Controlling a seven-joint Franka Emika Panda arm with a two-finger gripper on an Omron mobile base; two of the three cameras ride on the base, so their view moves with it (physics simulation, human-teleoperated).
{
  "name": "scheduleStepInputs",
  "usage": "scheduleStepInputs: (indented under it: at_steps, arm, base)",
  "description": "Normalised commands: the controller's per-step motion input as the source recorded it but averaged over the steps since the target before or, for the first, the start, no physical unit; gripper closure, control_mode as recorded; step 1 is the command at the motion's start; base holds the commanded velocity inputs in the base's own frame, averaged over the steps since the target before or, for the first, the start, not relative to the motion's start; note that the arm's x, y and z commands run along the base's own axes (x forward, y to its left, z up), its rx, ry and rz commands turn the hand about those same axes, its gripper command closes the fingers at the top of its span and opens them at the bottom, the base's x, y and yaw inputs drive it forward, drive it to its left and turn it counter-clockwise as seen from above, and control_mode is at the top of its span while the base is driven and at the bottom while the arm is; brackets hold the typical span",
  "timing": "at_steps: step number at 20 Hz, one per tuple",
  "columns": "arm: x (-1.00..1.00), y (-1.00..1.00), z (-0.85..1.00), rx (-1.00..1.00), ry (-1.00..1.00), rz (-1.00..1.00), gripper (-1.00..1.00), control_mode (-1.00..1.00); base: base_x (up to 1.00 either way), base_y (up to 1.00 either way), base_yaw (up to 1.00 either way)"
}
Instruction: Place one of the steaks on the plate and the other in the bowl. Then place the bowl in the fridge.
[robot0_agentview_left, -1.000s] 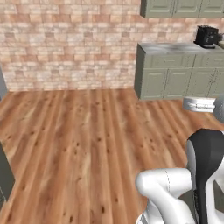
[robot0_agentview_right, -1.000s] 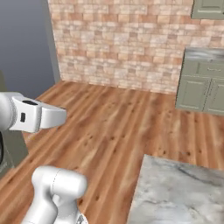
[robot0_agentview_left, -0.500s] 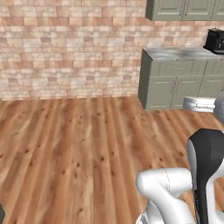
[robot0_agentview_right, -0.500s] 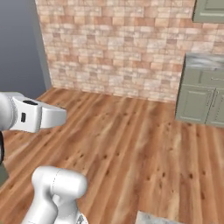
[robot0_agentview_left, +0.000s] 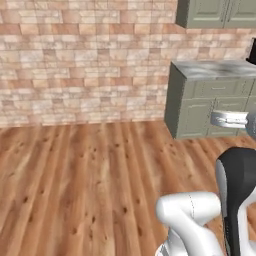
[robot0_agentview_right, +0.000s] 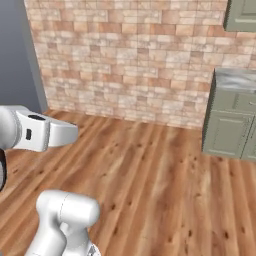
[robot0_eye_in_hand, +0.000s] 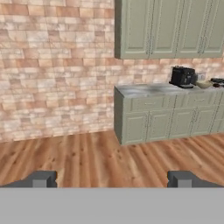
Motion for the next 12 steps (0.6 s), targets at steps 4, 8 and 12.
scheduleStepInputs:
  at_steps: [4, 8, 12]
  arm:
    - [0.00, 0.00, 0.00, 0.00, 0.00, 0.00, -1.00, 1.00]
    - [0.00, 0.00, 0.00, 0.00, 0.00, 0.00, -1.00, 1.00]
    - [0.00, 0.00, 0.00, 0.00, 0.00, 0.00, -1.00, 1.00]
  base:
    - [1.00, -0.02, -0.03]
    - [0.83, -0.90, -0.08]
    - [0.55, -1.00, -0.05]
